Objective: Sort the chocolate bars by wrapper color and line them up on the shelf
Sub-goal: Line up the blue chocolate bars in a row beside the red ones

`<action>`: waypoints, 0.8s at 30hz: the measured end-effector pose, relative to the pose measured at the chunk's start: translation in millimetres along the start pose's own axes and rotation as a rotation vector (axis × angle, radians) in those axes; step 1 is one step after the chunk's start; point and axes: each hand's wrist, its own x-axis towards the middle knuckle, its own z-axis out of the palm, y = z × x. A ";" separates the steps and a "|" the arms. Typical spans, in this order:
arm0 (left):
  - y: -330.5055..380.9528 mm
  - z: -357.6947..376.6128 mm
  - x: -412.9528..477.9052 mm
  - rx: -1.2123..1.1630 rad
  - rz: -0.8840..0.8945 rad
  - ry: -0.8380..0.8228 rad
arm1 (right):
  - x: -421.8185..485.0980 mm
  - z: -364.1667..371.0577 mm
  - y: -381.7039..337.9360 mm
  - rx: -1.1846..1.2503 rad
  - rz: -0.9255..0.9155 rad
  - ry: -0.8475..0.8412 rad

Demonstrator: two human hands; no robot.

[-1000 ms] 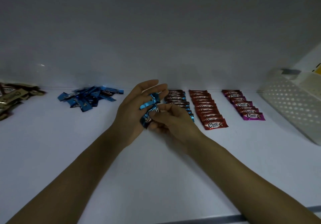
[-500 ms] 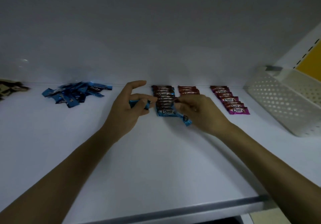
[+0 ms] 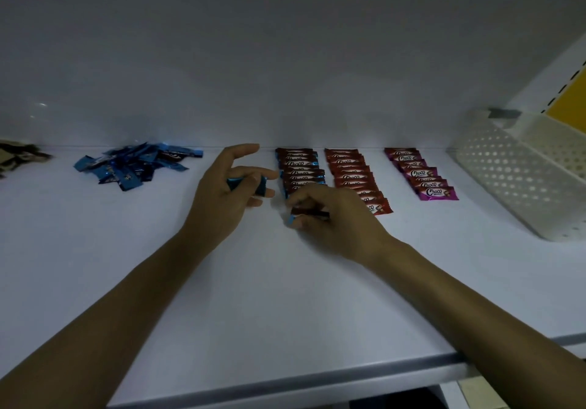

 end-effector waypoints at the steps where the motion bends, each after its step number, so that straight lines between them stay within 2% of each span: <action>1: -0.8 -0.1 -0.1 0.015 0.000 0.006 | -0.8 -0.1 1.6 0.015 0.000 0.014; 4: -3.3 -0.7 -0.5 0.122 0.023 0.058 | -1.6 2.4 0.7 -0.035 -0.036 0.011; 9: -5.0 -4.1 1.4 0.113 0.052 0.149 | 0.0 -3.3 -3.2 -0.187 -0.037 0.013; 12: -6.8 -3.2 2.7 0.142 0.076 0.108 | -3.1 -19.8 1.2 -0.272 0.013 0.036; 16: -8.3 -0.8 1.4 0.208 0.112 0.031 | -5.3 -22.2 5.0 -0.493 0.015 -0.046; 18: -9.5 -0.5 -0.1 0.231 0.139 0.013 | -4.1 -21.7 1.9 -0.519 0.065 -0.077; 24: -10.5 -0.7 0.8 0.240 0.158 0.001 | 2.1 -21.0 -0.7 -0.574 0.096 0.001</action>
